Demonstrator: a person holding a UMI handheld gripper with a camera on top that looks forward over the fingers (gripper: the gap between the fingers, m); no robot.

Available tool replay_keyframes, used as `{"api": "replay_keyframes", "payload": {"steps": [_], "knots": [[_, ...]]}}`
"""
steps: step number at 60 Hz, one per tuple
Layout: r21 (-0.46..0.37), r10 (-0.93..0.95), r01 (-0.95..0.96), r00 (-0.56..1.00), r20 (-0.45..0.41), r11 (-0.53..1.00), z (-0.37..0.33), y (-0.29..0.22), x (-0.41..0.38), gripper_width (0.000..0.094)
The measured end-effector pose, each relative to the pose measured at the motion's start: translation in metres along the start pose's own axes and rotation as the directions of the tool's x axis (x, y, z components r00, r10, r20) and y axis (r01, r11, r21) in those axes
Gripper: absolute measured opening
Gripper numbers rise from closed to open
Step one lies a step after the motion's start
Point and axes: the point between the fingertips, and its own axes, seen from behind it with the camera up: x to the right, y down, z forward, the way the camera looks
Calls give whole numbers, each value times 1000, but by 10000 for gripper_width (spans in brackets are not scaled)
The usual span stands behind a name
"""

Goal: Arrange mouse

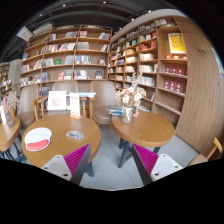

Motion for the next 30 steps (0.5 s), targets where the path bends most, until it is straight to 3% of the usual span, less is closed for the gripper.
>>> {"api": "replay_keyframes", "payload": {"steps": [30], "knots": [[5,-82,82,971,223,997,78,0,-113,854]]}}
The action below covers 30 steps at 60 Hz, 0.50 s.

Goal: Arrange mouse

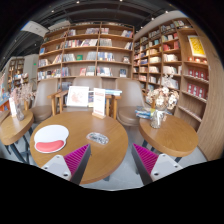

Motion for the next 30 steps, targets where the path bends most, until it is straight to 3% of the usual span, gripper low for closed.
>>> {"api": "replay_keyframes", "payload": {"steps": [11,30], "knots": [[-50,-28,34,994,109,998,57,27,-46,851],[-131,-48,61,993,103,989,157,59,-54,853]]}}
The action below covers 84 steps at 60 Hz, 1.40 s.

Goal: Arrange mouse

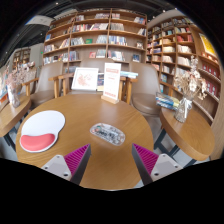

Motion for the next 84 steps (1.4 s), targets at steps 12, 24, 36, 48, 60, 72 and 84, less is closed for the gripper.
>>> {"api": "replay_keyframes", "payload": {"steps": [12,24,36,48,60,72,84], "knots": [[-65,23,-23,1000,0,998,39,5,8,850],[-101,32,-30,999,20,994,67,-4,11,852],[-106,45,-43,999,23,993,96,-20,12,853],[-115,73,-70,997,19,991,116,-29,14,852],[-106,84,-82,996,12,991,126,-35,13,786],[-128,84,-86,996,-18,988,124,-35,8,443],[-9,121,-121,992,-23,993,72,-105,-21,434]]}}
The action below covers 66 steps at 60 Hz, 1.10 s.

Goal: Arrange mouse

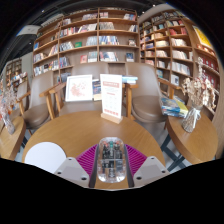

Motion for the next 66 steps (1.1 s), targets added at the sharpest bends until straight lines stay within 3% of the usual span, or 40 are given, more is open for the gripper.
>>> {"api": "replay_keyframes", "payload": {"steps": [11,20,37,46,54,59,66], "knots": [[47,36,-42,991,130,998,-31,-33,-112,435],[-27,24,-19,977,210,999,-28,3,-203,433],[-97,-73,89,986,152,991,3,78,-255,434],[-87,-100,110,988,116,990,10,88,-253,449],[-74,-103,111,989,103,991,11,88,-253,551],[-75,-97,103,992,82,992,10,86,-250,813],[-77,-95,102,991,94,992,3,84,-253,852]]}}
